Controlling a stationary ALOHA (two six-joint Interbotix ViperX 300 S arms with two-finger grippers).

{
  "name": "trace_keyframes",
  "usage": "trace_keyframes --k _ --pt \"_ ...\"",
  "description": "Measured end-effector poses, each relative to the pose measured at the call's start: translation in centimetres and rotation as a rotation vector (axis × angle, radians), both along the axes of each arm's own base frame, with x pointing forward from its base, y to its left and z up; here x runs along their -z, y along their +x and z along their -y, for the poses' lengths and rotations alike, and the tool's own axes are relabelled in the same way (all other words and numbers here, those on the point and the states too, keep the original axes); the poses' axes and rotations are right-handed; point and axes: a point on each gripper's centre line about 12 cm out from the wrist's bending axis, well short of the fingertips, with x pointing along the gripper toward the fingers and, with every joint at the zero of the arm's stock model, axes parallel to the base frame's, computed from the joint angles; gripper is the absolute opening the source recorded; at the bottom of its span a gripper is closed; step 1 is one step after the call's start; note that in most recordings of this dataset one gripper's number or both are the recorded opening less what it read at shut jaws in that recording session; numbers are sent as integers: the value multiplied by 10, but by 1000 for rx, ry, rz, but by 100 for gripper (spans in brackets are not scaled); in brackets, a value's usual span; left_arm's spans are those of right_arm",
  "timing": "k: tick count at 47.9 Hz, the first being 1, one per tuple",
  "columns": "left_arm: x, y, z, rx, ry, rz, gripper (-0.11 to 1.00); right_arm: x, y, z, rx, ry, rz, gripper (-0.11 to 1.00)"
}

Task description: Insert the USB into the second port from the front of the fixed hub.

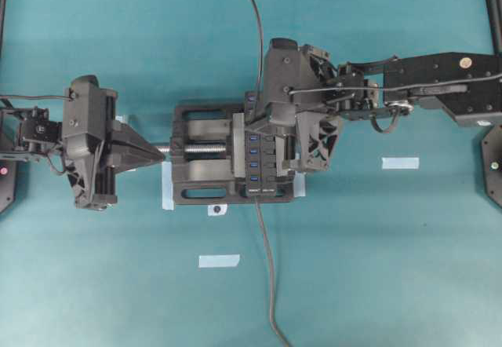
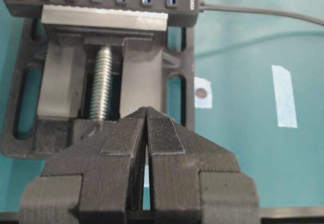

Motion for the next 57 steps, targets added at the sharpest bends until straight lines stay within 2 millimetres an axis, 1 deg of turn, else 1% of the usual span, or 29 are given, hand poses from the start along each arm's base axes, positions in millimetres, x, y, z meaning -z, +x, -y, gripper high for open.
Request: trace_keyframes --k 7,25,43,57 --pt "0 0 0 0 0 0 0 1 0 -6 18 34 4 7" --pt "0 0 0 0 0 -2 0 15 0 -21 -3 52 1 7" --pt "0 0 0 0 0 2 0 31 3 -26 -14 54 -42 7" --pt "0 0 0 -1 -1 2 0 37 2 -27 -17 53 -57 7"
